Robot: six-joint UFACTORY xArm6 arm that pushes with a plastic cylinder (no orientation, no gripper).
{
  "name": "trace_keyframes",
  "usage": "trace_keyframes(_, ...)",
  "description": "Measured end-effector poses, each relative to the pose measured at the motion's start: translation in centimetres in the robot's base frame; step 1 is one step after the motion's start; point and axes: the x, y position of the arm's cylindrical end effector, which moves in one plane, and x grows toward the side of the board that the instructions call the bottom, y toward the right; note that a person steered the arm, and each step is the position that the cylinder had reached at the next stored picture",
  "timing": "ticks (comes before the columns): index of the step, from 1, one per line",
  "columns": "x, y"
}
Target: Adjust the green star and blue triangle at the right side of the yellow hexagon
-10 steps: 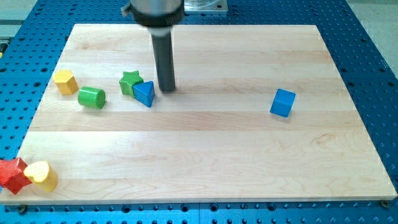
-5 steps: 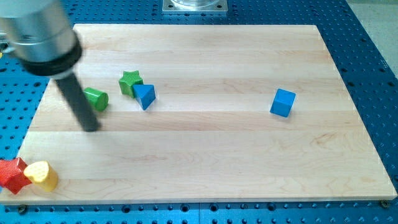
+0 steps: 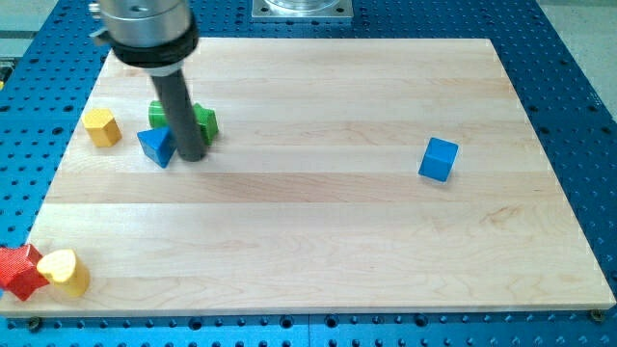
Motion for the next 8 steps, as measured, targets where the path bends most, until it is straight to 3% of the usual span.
trace_keyframes(1, -1.3, 5.6)
trace_keyframes(4, -2.9, -4.8)
trace_keyframes(8, -6.4, 37.3)
